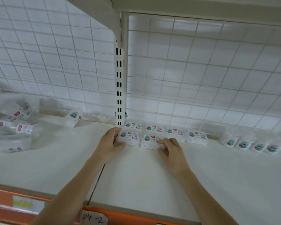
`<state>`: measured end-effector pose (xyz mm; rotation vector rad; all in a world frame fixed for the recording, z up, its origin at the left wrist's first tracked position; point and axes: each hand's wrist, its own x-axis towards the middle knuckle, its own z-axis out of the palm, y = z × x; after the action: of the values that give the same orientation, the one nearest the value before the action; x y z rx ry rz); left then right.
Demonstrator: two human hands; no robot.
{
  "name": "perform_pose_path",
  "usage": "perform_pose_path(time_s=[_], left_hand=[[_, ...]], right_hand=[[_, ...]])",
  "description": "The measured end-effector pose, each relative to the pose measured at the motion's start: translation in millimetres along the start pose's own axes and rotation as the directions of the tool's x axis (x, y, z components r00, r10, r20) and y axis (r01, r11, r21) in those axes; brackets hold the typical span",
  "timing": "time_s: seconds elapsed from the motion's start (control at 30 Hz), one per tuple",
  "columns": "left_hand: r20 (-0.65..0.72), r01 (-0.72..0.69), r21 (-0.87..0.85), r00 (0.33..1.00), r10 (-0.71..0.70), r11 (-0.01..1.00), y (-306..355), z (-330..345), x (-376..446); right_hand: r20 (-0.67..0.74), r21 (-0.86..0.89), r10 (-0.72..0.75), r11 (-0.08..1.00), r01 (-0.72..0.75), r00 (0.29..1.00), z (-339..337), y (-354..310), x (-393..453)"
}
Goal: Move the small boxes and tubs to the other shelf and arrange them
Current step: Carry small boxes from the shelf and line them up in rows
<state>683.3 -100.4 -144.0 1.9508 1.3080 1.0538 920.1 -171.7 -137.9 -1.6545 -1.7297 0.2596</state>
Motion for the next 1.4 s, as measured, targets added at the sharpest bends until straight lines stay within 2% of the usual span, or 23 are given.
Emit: perform_pose_path(time_s=[0.2, 0.33, 0.83, 0.97, 1.07, 1.17, 1.3, 1.4], left_hand=[[-0.029, -0.026, 0.008, 0.999, 0.026, 1.000, -6, 2, 1], [-0.034, -0.036, -0.025, 0.999, 0.035, 0.999, -5, 3, 0], [0.001, -0.063, 0.039, 0.998, 0.063, 0.997, -7, 1, -2], [0.001, -0.145, 0.063, 0.989, 0.146, 0.987, -2, -2, -5], [-0.007, -0.215, 0.123, 0.976, 0.217, 0.969, 5, -14, -12], [0.058, -0.284, 0.281, 0.958, 0.279, 0.917, 15, -36, -26], [0.128, -0.407, 0.504, 0.907, 0.400, 0.762, 37, -63, -59], [0.137, -0.431, 0.610, 0.884, 0.447, 0.665, 55, -74, -99]], right_hand=[[-0.033, -0.134, -0.056, 0.990, 0.051, 0.998, 2, -1, -2], [-0.043, -0.147, -0.058, 0.988, 0.051, 0.997, 2, 0, -3], [0.024, -0.214, 0.009, 0.977, -0.004, 1.000, 1, -7, -3], [-0.059, -0.401, 0.029, 0.915, -0.050, 0.998, -2, -15, -8], [-0.045, -0.468, 0.066, 0.880, -0.079, 0.997, -11, -28, -24], [-0.026, -0.509, 0.032, 0.860, -0.041, 0.999, -29, -41, -45], [0.010, -0.503, 0.007, 0.864, -0.001, 1.000, -59, -61, -88], [0.036, -0.512, -0.036, 0.857, 0.050, 0.999, -78, -68, -130]])
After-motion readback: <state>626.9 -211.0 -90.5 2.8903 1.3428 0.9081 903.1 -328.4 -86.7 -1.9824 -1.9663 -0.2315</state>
